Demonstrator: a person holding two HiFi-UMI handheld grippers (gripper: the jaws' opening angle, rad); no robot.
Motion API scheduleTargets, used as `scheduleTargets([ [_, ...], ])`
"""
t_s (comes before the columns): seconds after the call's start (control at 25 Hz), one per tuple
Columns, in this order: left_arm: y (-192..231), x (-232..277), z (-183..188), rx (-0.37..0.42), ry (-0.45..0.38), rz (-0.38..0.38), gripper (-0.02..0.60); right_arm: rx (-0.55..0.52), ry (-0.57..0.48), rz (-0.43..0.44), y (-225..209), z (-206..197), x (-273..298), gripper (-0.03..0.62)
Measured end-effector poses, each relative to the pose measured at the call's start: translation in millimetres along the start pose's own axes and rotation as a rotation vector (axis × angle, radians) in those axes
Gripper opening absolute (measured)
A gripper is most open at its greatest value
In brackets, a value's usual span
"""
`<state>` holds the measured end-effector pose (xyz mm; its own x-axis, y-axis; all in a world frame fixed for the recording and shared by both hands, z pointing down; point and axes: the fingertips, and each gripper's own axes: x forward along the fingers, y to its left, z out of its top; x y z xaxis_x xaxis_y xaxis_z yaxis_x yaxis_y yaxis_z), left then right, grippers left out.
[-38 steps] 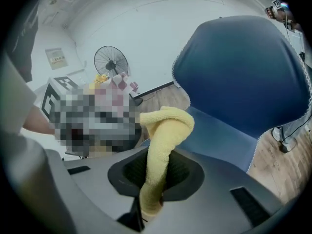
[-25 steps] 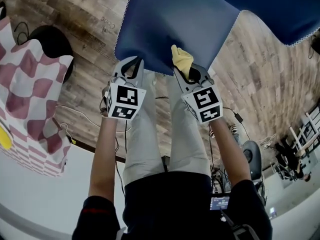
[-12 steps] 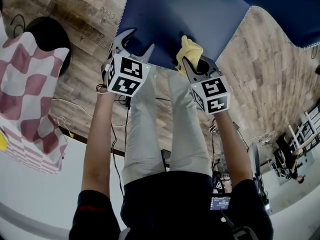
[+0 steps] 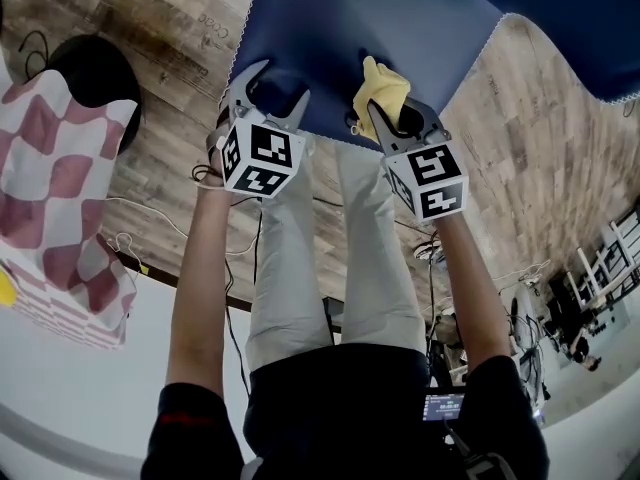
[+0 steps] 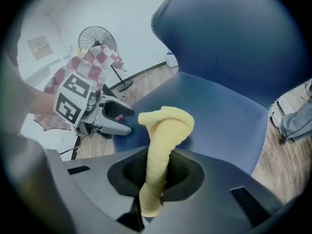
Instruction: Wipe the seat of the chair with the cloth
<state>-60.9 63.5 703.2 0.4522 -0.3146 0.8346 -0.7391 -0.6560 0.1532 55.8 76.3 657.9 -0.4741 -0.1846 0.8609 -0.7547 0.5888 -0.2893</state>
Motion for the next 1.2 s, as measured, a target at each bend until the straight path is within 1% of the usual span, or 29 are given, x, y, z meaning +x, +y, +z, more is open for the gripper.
scheduleTargets([
  [0.16,-1.3,-0.2,-1.1,-0.001,-0.02,-0.006,0.29,-0.046,-0.03,-0.016,-9.9,27.9,4.1,0.049],
  [0.36,-0.5,0.0,-1.7,-0.001,-0.019,-0.008,0.29,-0.073,-0.082,-0.029,-20.3,65.6,9.5,0.049],
  [0.68,-0.7,0.6,-0.8,-0.006,-0.025,-0.014,0.29,-0.163,-0.163,-0.082,-38.7,135.7,35.0,0.049],
  [0.96,-0.6,0.8,-1.7,-0.004,-0.032,-0.004,0.29,-0.268,-0.159,-0.111,-48.4,168.0,57.8,0.049],
  [1.2,-1.0,1.0,-0.1,-0.004,-0.036,-0.011,0.29,-0.411,-0.14,-0.154,-60.3,187.6,63.3,0.049],
])
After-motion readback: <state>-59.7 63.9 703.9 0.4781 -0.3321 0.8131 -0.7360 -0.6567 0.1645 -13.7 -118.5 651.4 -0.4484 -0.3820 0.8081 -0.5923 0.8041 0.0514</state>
